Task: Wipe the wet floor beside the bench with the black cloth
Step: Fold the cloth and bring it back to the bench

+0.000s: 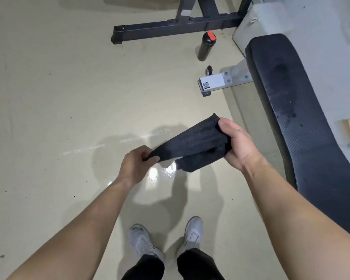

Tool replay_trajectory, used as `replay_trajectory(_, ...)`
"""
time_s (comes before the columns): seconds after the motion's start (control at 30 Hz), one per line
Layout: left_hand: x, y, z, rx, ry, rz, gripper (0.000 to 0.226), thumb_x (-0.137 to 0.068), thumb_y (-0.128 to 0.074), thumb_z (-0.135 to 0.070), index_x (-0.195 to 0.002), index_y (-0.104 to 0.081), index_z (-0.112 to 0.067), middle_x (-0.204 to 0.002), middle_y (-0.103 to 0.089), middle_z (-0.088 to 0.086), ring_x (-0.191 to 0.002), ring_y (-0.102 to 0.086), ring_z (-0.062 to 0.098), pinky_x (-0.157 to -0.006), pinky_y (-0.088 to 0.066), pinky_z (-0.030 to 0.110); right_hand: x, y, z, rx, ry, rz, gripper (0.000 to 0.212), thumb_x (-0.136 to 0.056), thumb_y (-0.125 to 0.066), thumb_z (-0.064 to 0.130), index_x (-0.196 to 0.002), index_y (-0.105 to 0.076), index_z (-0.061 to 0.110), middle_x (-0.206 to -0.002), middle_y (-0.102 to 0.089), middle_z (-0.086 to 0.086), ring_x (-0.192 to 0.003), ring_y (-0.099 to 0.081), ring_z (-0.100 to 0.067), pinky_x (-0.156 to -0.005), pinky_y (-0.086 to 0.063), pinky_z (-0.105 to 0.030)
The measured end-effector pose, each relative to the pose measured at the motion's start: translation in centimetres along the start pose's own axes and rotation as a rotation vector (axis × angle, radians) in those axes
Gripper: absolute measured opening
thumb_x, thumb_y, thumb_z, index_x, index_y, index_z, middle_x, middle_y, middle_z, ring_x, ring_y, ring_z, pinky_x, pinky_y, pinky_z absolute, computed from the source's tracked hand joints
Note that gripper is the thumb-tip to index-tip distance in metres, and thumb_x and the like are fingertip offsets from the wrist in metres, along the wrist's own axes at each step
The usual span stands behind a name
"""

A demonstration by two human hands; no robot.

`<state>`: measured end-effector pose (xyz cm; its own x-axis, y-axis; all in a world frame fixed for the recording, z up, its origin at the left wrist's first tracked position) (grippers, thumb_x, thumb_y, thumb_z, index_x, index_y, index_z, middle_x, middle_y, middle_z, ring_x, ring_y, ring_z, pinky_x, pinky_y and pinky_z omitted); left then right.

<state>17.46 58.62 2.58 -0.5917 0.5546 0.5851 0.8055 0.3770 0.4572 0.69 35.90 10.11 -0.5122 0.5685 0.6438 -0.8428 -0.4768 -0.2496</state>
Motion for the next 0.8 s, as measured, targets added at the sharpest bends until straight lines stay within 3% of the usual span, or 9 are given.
replay_trajectory(0.13,0.8,0.0,-3.0,0.301,0.101,-0.024,0.011,-0.094,-0.067,-0.026,-0.088,-0.066,-0.017,-0.08,-0.064,0.0,-0.07,-0.058,0.02,-0.064,-0.049,0.031,0.6,0.5,0.6,0.11,0.071,-0.122,0.021,-0.1,-0.056,0.016,-0.094,-0.075,0.022,-0.092,-0.073,0.003,-0.091,-0.065,-0.017,-0.075,-0.055,-0.034)
replay_trajectory(0.23,0.8,-2.5,-6.4,0.598,0.247,0.051,0.01,-0.097,-0.062,-0.021,-0.092,-0.063,-0.013,-0.088,-0.064,0.006,-0.078,-0.062,0.027,-0.074,-0.059,0.041,0.5,0.5,0.2,0.231,0.099,-0.046,0.026,-0.099,-0.054,0.016,-0.089,-0.076,0.024,-0.099,-0.072,0.003,-0.102,-0.067,-0.018,-0.079,-0.058,-0.043)
replay_trajectory(0.3,0.7,-4.4,-8.9,0.732,0.332,0.094,0.012,-0.101,-0.055,-0.021,-0.097,-0.062,-0.012,-0.097,-0.068,0.009,-0.082,-0.066,0.03,-0.068,-0.061,0.037,-0.1,0.2,-0.6,0.292,0.094,0.013,0.021,-0.1,-0.055,0.014,-0.097,-0.076,0.015,-0.102,-0.075,-0.002,-0.102,-0.071,-0.019,-0.081,-0.059,-0.044)
replay_trajectory(0.43,0.2,-7.4,-13.6,1.03,0.475,0.102,0.027,-0.105,-0.043,-0.019,-0.111,-0.068,-0.011,-0.094,-0.072,0.011,-0.089,-0.068,0.031,-0.06,-0.061,0.029,-1.6,0.6,-1.2,0.285,0.099,0.089,0.019,-0.101,-0.056,0.007,-0.103,-0.075,0.005,-0.099,-0.078,-0.001,-0.09,-0.073,-0.013,-0.074,-0.058,-0.029)
replay_trajectory(0.5,-0.6,-8.6,-15.0,1.037,0.505,0.067,0.031,-0.105,-0.042,-0.022,-0.118,-0.068,-0.012,-0.099,-0.074,0.014,-0.089,-0.071,0.033,-0.059,-0.059,0.029,-2.5,1.4,-1.1,0.311,0.106,0.141,0.02,-0.1,-0.056,0.002,-0.109,-0.074,0.002,-0.104,-0.078,-0.009,-0.091,-0.075,-0.019,-0.078,-0.057,-0.027)
replay_trajectory(0.6,-2.0,-10.0,-17.0,1.031,0.6,0.001,0.029,-0.103,-0.045,-0.023,-0.111,-0.063,-0.003,-0.094,-0.071,0.014,-0.064,-0.068,0.03,-0.069,-0.062,0.037,-3.8,3.6,0.2,0.463,0.166,0.191,0.022,-0.097,-0.058,-0.002,-0.11,-0.075,0.003,-0.113,-0.076,-0.009,-0.097,-0.073,-0.024,-0.083,-0.055,-0.025)
replay_trajectory(0.67,-3.1,-11.0,-18.6,0.996,0.627,0.002,0.028,-0.099,-0.05,-0.028,-0.104,-0.063,-0.003,-0.093,-0.066,0.014,-0.07,-0.063,0.032,-0.073,-0.061,0.04,-4.6,5.4,1.6,0.556,0.193,0.227,0.023,-0.095,-0.059,-0.004,-0.097,-0.076,0.01,-0.118,-0.074,-0.003,-0.095,-0.071,-0.023,-0.078,-0.058,-0.024)
replay_trajectory(0.73,-3.9,-12.1,-20.5,0.95,0.61,0.053,0.031,-0.094,-0.06,-0.034,-0.105,-0.067,-0.006,-0.095,-0.069,0.013,-0.081,-0.069,0.032,-0.072,-0.063,0.039,-5.2,7.3,3.1,0.621,0.23,0.237,0.027,-0.09,-0.062,-0.002,-0.087,-0.077,0.021,-0.121,-0.072,0.001,-0.098,-0.072,-0.017,-0.084,-0.059,-0.032)
replay_trajectory(0.8,-4.5,-13.4,-22.6,0.801,0.527,0.117,0.017,-0.09,-0.067,-0.023,-0.097,-0.068,-0.008,-0.085,-0.07,0.008,-0.071,-0.07,0.022,-0.066,-0.061,0.03,-5.9,9.0,4.3,0.688,0.312,0.265,0.024,-0.084,-0.065,0.002,-0.085,-0.078,0.022,-0.119,-0.07,0.003,-0.105,-0.069,-0.012,-0.091,-0.056,-0.035)
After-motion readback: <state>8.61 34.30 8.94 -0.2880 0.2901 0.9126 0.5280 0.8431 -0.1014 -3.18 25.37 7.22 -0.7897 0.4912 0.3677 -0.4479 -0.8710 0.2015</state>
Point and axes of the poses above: each hand's wrist, its own x-axis away from the middle knuckle, its own y-axis out of the back of the hand, z = x × y, the point moved 2 cm from there along -x, towards the middle knuckle
